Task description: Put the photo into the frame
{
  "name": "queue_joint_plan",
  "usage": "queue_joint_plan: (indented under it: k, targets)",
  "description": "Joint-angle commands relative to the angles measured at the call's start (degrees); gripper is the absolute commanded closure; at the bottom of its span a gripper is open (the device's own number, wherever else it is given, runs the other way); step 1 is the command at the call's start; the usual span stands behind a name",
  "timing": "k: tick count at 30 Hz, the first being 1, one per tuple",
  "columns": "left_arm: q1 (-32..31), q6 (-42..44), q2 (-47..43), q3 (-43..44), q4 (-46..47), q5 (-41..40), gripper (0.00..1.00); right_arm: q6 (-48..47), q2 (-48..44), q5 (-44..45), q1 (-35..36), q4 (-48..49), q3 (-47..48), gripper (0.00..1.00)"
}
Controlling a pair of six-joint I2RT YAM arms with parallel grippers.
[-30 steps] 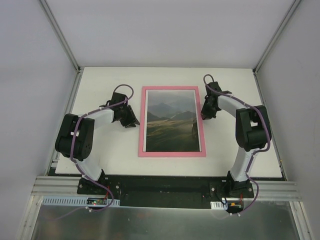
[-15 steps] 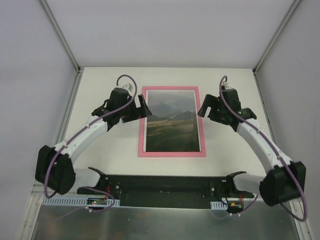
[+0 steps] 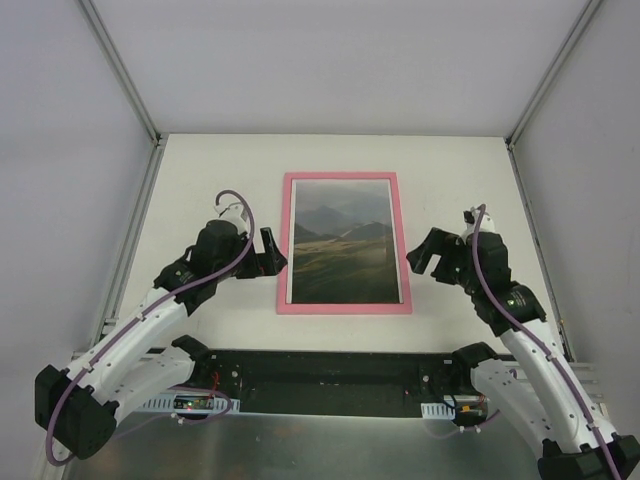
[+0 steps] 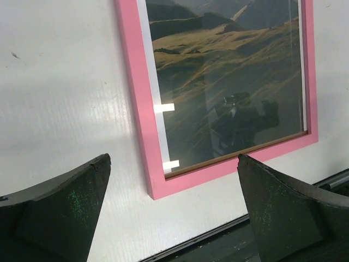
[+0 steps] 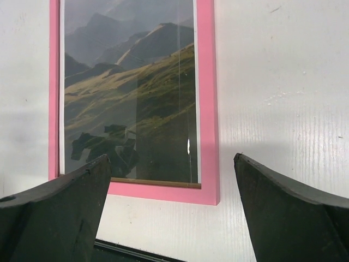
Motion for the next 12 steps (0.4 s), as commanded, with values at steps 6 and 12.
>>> queue_joint_plan:
  k: [6, 12]
  targets:
    - [0.2, 1.96, -2.08, -0.23, -0.15, -2.59, 0.01, 0.15, 0.35, 1.29, 0.23, 0.79, -0.66, 0.04]
    - [0.2, 1.35, -0.85, 0.83, -0.15, -2.41, 0.01, 0.07, 0.52, 2.17, 0.23, 0.0, 0.31, 0.04]
